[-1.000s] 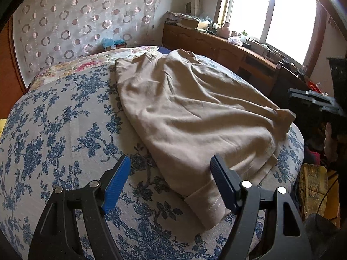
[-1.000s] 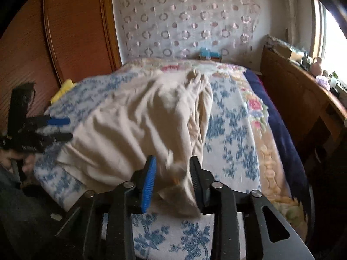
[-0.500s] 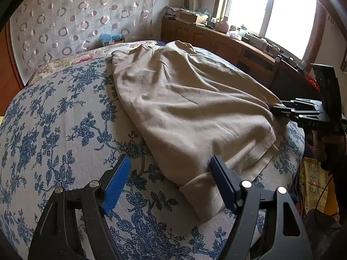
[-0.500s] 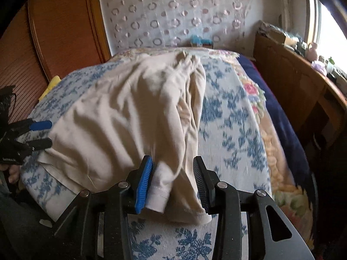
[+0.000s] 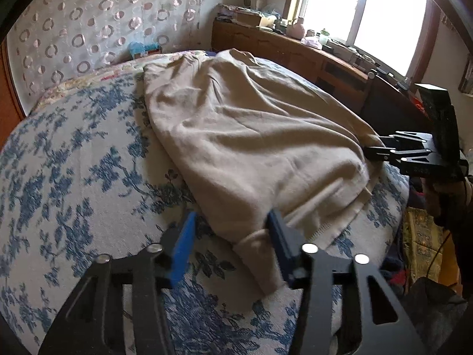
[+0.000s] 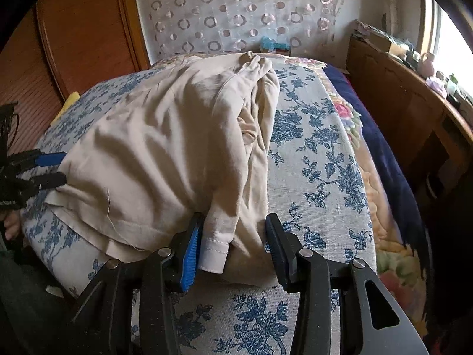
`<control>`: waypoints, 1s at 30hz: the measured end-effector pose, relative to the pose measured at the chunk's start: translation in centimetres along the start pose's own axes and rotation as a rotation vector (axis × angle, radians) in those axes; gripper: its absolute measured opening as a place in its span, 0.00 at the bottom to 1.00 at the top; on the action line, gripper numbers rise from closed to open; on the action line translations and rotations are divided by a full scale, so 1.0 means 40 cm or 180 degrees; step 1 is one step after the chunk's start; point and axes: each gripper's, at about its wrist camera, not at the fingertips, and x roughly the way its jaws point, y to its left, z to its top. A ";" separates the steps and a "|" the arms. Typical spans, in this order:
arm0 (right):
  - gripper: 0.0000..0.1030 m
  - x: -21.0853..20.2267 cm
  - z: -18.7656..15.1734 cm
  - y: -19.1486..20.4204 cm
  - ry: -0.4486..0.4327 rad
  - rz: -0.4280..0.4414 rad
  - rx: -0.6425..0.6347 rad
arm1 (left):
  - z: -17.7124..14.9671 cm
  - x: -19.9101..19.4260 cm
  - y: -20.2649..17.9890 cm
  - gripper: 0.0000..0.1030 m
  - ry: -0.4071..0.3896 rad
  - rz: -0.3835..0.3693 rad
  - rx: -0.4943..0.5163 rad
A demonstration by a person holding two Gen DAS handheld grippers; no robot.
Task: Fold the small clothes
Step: 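Grasp the shirt end with the right tool while the left tool grasps it too, then lift the held shirt end and fold it over the shirt with both tools, then open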
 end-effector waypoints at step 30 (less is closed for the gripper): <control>0.07 -0.066 0.001 -0.029 -0.0538 0.0566 0.0214 | 0.048 -0.101 -0.013 0.05 -0.0354 -0.0158 0.0002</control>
